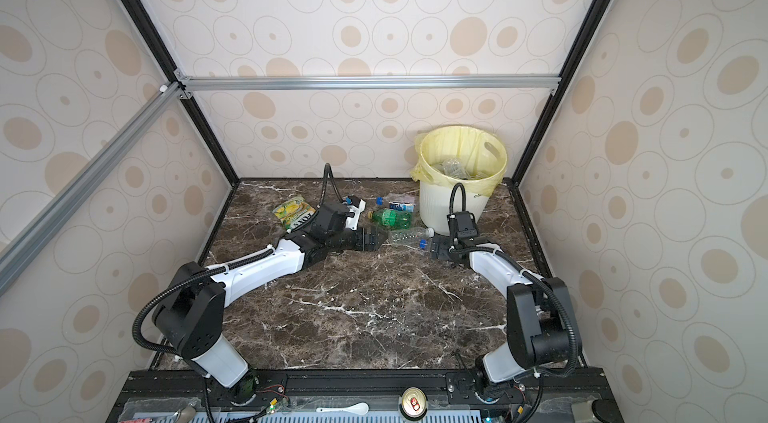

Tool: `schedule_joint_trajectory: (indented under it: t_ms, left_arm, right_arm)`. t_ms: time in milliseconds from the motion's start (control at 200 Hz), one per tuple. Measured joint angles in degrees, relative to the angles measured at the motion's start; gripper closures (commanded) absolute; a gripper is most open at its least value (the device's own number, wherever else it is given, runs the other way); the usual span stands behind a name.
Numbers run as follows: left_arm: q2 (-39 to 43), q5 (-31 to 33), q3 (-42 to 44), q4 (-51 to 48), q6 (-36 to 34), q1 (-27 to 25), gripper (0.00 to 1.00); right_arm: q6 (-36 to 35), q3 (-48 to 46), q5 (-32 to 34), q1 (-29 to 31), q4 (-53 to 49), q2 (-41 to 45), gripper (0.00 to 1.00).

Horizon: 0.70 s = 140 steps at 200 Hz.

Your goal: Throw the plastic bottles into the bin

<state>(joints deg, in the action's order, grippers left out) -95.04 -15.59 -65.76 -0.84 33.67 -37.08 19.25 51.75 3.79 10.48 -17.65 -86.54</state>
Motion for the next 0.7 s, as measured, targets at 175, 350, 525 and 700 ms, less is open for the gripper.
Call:
schedule_joint_trajectory:
  t_ms: [175, 350, 525, 700]
  left_arm:
    - [0.0, -0.2, 0.3, 0.2, 0.0, 0.0, 0.01]
    - [0.0, -0.6, 0.6, 0.2, 0.0, 0.0, 0.01]
    - [-0.2, -0.9, 0.6, 0.4, 0.0, 0.0, 0.01]
    - [-0.2, -1.0, 0.6, 0.4, 0.0, 0.0, 0.01]
  right_arm:
    - [0.2, -0.7, -0.5, 0.0, -0.5, 1.0, 0.0]
    - [0.2, 0.0, 2.7, -0.1, -1.8, 3.3, 0.0]
    - [0.2, 2.3, 4.8, -0.9, -2.5, 1.6, 0.0]
    - [-0.1, 4.0, 5.5, -1.2, -2.0, -2.4, 0.0]
